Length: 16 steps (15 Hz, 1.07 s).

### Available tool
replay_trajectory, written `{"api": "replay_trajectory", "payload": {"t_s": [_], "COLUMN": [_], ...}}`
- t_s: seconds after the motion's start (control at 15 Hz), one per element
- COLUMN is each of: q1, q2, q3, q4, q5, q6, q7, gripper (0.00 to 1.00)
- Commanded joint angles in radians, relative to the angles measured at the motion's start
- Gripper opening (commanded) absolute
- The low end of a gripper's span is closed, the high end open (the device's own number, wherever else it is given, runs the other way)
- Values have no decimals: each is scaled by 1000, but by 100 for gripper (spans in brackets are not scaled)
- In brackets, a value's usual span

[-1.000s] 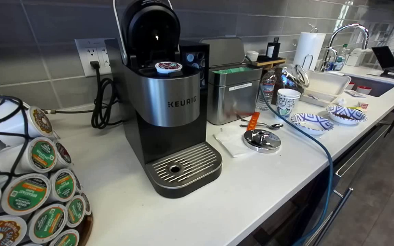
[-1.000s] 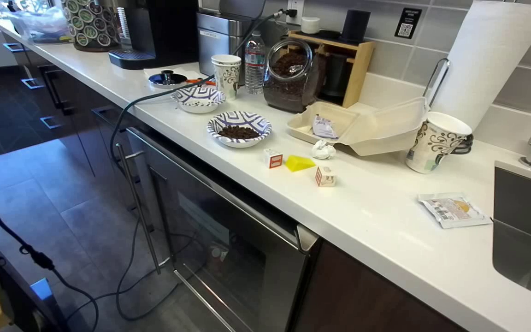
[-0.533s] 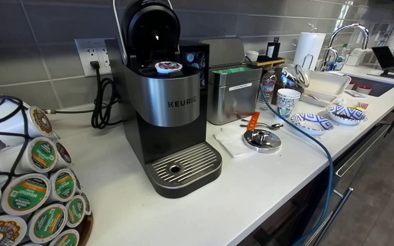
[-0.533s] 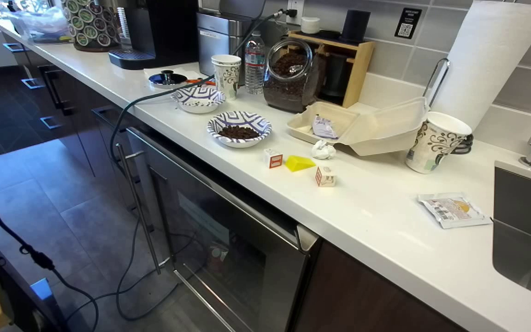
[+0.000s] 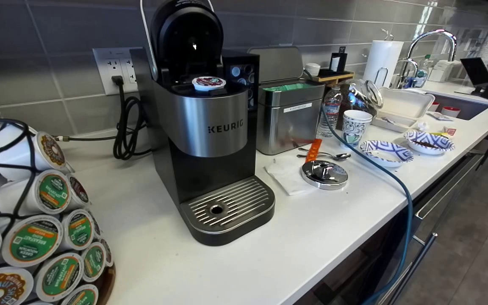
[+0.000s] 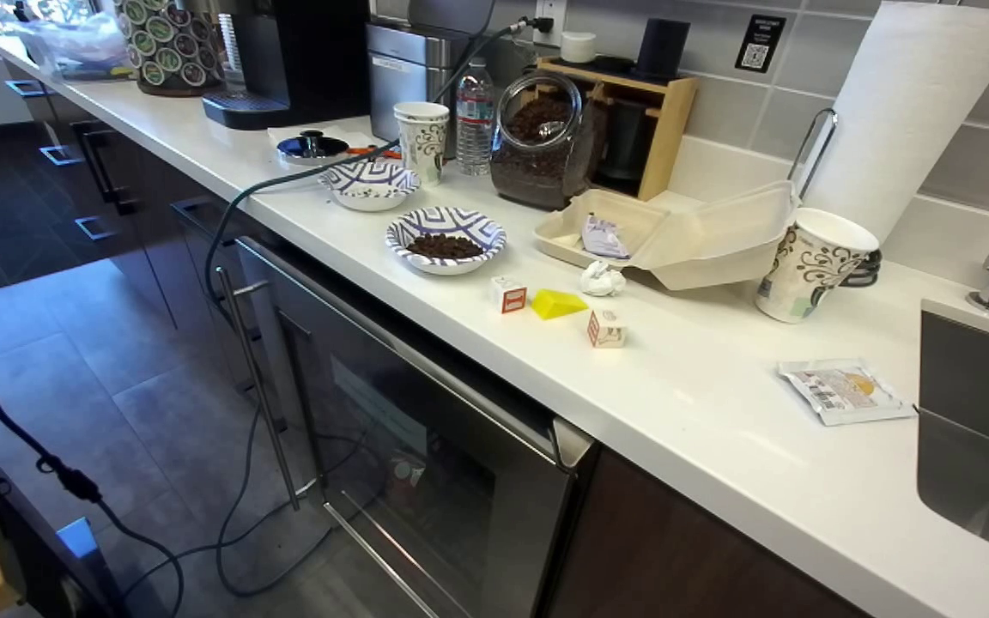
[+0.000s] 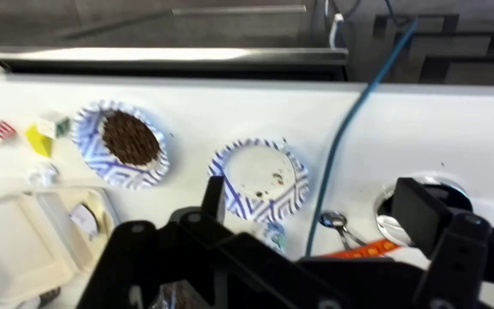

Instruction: Put the silver lid on the transparent container

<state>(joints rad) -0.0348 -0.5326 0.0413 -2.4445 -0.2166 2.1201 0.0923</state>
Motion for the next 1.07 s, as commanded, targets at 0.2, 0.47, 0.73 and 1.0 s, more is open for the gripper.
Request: {"api": "replay_trajectory", "payload": {"t_s": [0.2, 0.47, 0.73, 1.0], "q1": [149, 222, 187, 182], "q2": [403, 581, 592, 692], "q3": [-43, -33, 10, 18], "q4": [82, 182, 168, 218], "q5": [298, 617, 576, 440], "q6": [540, 514, 560, 560], "q7": [-146, -456, -409, -283], "gripper": [100, 100, 100, 100]}}
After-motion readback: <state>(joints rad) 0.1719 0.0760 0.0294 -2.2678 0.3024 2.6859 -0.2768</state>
